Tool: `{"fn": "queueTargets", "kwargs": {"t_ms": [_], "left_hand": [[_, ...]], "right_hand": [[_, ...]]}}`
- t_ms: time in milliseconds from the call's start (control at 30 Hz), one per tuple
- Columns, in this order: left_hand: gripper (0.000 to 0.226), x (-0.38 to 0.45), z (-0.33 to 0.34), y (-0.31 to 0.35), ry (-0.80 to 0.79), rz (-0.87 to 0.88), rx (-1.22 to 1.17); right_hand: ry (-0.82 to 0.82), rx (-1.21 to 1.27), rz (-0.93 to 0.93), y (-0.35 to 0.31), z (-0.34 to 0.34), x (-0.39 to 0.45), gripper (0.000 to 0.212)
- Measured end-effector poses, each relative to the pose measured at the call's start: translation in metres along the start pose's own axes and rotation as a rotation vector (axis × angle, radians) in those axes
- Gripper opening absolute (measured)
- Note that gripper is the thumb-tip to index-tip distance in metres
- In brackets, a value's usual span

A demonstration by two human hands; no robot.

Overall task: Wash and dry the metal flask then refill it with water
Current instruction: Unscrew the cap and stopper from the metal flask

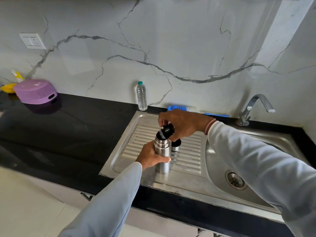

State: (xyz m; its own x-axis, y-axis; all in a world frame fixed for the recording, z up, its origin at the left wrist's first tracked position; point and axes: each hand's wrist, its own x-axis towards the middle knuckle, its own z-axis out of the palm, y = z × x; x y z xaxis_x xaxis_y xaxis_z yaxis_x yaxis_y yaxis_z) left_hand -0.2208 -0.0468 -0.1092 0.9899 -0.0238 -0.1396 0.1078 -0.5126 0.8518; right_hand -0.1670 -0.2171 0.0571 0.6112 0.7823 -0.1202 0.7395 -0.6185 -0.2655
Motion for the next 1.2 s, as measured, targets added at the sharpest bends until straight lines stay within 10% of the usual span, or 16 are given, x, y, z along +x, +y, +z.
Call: {"fn": "queueTargets", "kwargs": {"t_ms": [567, 933, 1200], "left_hand": [[0.048, 0.003, -0.005, 0.01, 0.059, -0.019, -0.003], [0.048, -0.001, -0.026, 0.006, 0.103, -0.056, 0.014], [0.053, 0.001, -0.044, -0.005, 0.165, -0.112, 0.024]], "right_hand": [[0.332, 1.178, 0.138, 0.064, 0.08, -0.019, 0.047], [0.489, 1.378, 0.125, 0.072, 0.082, -0.002, 0.053], [0.439, 0.885, 0.588, 0.063, 0.162, 0.034, 0.049]]}}
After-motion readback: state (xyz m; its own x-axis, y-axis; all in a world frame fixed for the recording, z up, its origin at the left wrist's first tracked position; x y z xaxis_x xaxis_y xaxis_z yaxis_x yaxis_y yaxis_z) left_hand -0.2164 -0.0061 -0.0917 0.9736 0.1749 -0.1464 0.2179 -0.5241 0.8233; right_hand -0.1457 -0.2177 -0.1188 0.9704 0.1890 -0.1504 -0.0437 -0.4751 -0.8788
